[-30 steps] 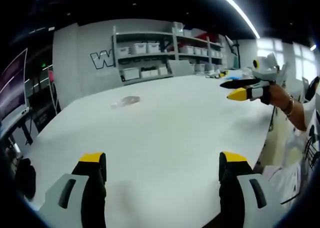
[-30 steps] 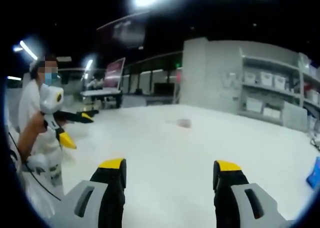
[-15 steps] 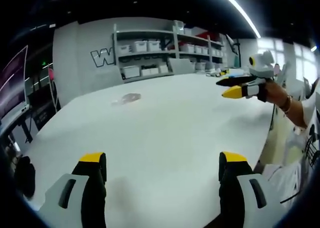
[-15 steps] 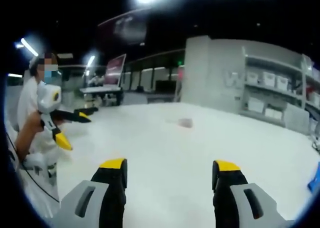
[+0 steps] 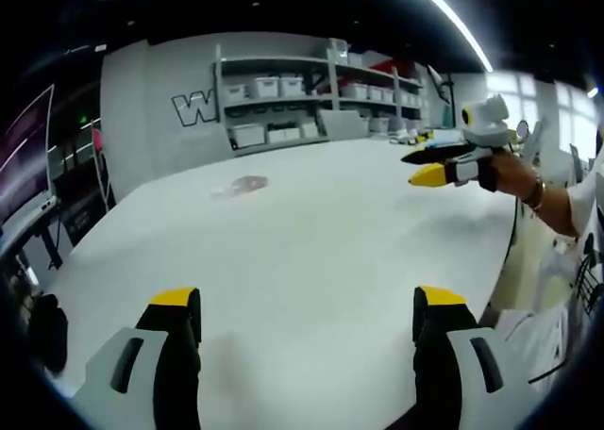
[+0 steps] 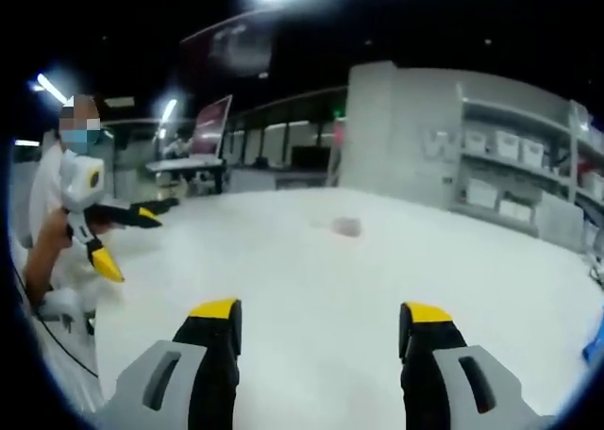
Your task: Open the resealable bag by pulling the two sides of the seal apart until the entire bag opening is separated and visibly accessible.
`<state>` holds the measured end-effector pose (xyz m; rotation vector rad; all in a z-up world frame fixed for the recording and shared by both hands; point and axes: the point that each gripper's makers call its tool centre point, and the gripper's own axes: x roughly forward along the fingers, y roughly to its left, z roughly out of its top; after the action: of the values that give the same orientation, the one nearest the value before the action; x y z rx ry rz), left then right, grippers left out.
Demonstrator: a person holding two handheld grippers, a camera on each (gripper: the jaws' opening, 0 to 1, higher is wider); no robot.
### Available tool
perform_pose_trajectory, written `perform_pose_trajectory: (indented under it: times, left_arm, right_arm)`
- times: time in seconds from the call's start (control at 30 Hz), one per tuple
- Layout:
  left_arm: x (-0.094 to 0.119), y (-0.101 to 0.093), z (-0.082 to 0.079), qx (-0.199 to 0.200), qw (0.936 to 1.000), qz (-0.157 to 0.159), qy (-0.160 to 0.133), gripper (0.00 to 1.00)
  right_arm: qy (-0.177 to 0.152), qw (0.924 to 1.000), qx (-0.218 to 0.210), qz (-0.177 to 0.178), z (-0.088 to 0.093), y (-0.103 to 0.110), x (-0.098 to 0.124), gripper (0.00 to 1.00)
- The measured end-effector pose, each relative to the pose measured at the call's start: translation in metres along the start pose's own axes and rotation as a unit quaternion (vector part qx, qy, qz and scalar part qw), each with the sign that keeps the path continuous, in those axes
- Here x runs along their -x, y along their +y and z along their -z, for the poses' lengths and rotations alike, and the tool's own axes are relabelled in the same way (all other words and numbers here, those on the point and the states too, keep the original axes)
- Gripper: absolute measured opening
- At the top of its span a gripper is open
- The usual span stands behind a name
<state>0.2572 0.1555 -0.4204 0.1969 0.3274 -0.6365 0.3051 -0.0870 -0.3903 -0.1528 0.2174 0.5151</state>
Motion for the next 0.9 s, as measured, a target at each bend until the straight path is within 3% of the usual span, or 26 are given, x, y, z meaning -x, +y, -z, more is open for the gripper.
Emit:
perform_pose_trajectory:
  times: [0.9]
  left_arm:
    - [-0.002, 0.005, -0.005, -0.004, 1.0000, 0.005, -0.004, 0.92]
  right_arm:
    - [0.008, 0.9996, 0.028, -0.003, -0.018, -0.008, -0.039, 0.64]
